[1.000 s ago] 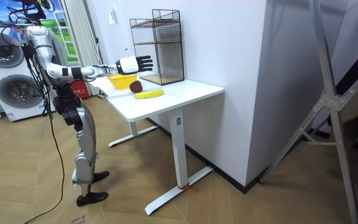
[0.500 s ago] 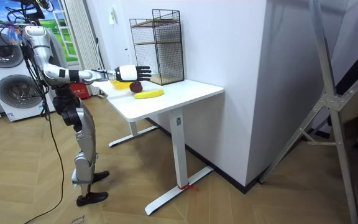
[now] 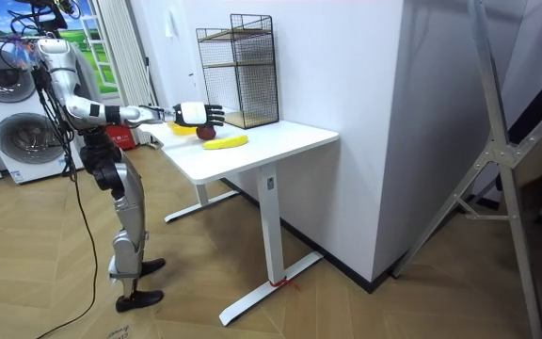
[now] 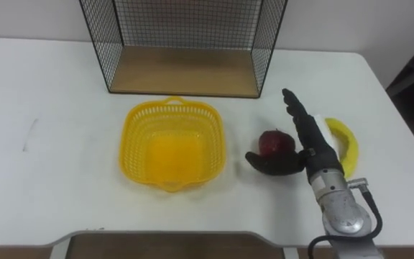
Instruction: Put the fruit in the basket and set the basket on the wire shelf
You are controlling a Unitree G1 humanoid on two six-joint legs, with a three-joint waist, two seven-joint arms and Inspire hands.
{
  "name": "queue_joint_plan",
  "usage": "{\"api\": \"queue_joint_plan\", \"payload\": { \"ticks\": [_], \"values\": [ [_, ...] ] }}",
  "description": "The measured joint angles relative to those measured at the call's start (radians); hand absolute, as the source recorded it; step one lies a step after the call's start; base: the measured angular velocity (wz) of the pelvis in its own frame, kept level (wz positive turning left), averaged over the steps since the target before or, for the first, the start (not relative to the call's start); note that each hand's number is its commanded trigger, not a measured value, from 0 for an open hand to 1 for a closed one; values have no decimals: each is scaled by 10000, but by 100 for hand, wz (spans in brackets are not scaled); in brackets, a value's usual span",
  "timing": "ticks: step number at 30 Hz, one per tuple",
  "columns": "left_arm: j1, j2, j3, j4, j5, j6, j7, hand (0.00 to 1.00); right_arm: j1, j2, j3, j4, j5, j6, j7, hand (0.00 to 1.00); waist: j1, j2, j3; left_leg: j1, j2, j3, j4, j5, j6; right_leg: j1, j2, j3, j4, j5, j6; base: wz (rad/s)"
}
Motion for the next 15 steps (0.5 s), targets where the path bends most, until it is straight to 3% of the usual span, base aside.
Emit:
{"api": "queue_joint_plan", "payload": {
  "ticks": [9,15],
  "values": [
    [-192,1,4,0,16,18,-278,0,-6,184,76,528,-822,23,311,0,-2,169,13,4,3,4,30,-1,2,6,-4,16,11,1,-2,0],
    [-198,3,6,0,41,18,-415,0,-84,186,76,1040,-1149,-244,321,0,-5,118,-3,21,2,14,25,-2,4,26,-8,-22,12,1,-2,0]
  ]
}}
